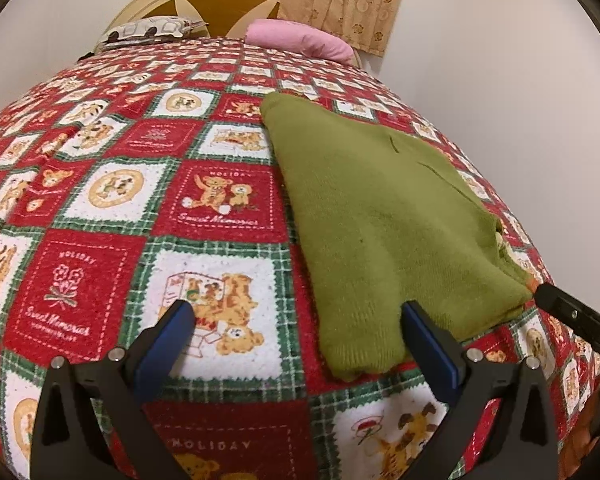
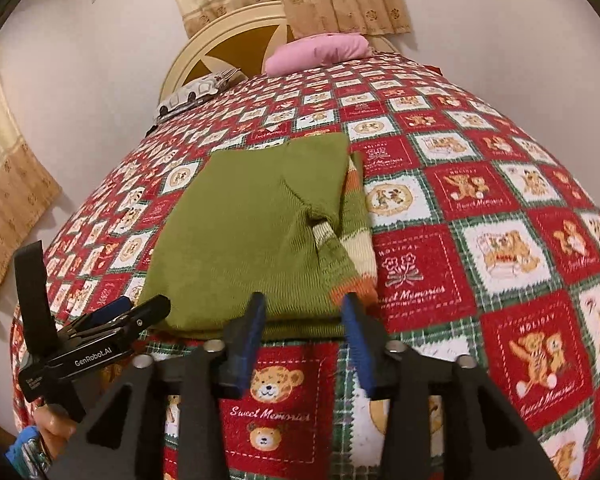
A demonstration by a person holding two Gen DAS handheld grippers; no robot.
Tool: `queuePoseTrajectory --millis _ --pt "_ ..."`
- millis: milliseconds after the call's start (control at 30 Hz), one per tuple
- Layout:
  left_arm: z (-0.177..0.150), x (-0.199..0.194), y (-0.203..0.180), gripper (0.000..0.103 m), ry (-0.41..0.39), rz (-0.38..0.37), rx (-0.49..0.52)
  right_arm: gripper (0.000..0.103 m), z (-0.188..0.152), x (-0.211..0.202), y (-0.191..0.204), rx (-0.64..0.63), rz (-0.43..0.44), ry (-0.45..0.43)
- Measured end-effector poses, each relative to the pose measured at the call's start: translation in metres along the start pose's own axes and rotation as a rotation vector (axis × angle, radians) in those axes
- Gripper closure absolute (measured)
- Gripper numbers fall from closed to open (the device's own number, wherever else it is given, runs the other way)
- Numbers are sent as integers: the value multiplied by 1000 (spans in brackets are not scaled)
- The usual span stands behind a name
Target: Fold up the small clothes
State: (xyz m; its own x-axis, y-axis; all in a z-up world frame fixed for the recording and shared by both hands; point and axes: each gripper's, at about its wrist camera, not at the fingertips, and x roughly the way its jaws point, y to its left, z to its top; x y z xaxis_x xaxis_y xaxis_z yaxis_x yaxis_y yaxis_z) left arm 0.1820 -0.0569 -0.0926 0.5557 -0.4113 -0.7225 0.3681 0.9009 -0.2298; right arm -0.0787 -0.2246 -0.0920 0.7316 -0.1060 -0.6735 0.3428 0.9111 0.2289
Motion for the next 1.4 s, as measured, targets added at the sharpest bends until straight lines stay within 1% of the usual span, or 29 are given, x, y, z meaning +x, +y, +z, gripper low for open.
queuePoseTrajectory --millis 100,167,200,233,333,433,500,533,567,600,700,800,867,933,1000,1067,1100,1167,1200,1233,1267,1300,1333,1367,1400 --pt "-2 -6 0 0 16 15 15 58 -3 1 -4 7 3 15" --pt "-2 -14 0 4 23 -2 40 58 -3 1 -8 7 2 22" --pt "-1 -20 1 7 19 -20 52 58 -3 0 -11 7 -2 25" --pt "1 -26 3 8 7 -32 58 58 -2 0 -14 10 -4 27" --pt "16 -39 13 8 -38 -61 37 57 2 -1 -26 30 0 28" --pt "40 -36 24 8 -54 -96 -17 57 15 1 -39 64 -1 21" --pt "58 -28 32 9 -56 -114 -84 54 30 3 -47 97 25 5" --pt "67 -22 36 9 -52 -143 -122 47 38 6 -52 123 56 -3" --pt "75 -13 40 9 -42 -172 -164 42 46 9 -55 147 83 -8" --pt "83 -2 42 9 -25 -183 -201 36 54 15 -61 181 115 -16" --pt "100 26 42 9 24 -228 -242 36 76 40 -74 249 180 -11" --pt "111 59 31 16 78 -235 -228 36 97 77 -81 275 233 43" --pt "109 80 25 16 124 -240 -221 36 105 103 -82 254 222 84" --pt "103 94 23 16 148 -272 -237 36 107 123 -82 222 228 114" --pt "99 96 21 16 111 -282 -226 36 106 146 -78 193 250 167" --pt "100 98 17 16 108 -285 -196 36 110 152 -73 169 280 147" --pt "101 100 15 16 107 -289 -180 35 112 156 -71 160 296 157" --pt "104 102 13 17 103 -288 -160 34 115 165 -66 140 295 173" --pt "104 104 12 21 97 -285 -154 36 116 167 -63 121 290 174" --pt "104 105 10 28 92 -279 -142 47 116 167 -59 99 280 173" --pt "104 105 9 33 90 -279 -130 54 116 168 -56 71 261 169" --pt "104 105 7 39 89 -277 -119 63 114 168 -53 59 261 168" --pt "104 104 5 45 85 -271 -106 69 113 166 -51 61 260 162" --pt "104 102 3 47 81 -267 -94 71 112 162 -48 56 240 145" --pt "104 99 1 52 72 -257 -79 74 112 160 -43 41 214 130"
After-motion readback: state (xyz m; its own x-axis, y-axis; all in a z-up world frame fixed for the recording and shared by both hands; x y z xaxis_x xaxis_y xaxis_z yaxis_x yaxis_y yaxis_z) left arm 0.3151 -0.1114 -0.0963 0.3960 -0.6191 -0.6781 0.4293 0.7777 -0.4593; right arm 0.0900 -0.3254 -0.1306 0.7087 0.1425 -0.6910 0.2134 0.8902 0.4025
